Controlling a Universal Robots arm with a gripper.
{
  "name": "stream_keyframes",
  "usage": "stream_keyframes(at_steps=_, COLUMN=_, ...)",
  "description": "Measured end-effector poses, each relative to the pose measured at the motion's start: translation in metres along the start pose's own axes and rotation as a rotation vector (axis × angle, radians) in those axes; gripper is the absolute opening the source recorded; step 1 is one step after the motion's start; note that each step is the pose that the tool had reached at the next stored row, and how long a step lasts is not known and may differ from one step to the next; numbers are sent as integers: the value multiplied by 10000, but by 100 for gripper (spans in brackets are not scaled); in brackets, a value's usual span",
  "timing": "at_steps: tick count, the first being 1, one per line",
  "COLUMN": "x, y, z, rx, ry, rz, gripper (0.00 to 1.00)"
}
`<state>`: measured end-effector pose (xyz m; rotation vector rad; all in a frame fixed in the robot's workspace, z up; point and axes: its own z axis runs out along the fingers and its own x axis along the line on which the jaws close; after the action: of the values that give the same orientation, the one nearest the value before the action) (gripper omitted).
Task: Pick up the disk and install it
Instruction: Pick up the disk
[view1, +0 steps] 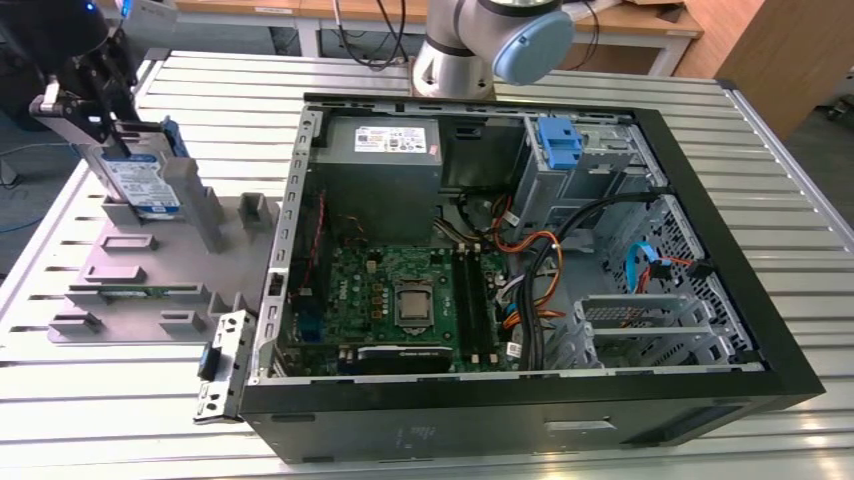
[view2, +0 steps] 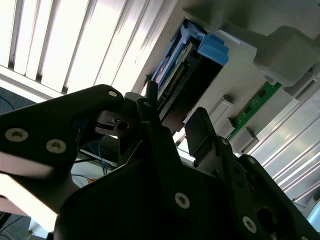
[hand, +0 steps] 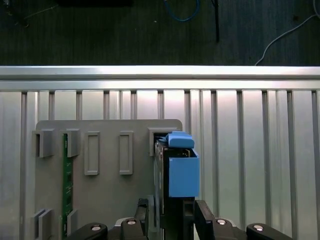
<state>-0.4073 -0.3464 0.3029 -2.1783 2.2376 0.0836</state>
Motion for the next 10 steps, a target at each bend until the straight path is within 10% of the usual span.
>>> stream_keyframes(at_steps=10, x=-25, y=-3, z=1, rx=0, ry=0, rz=0, gripper=49)
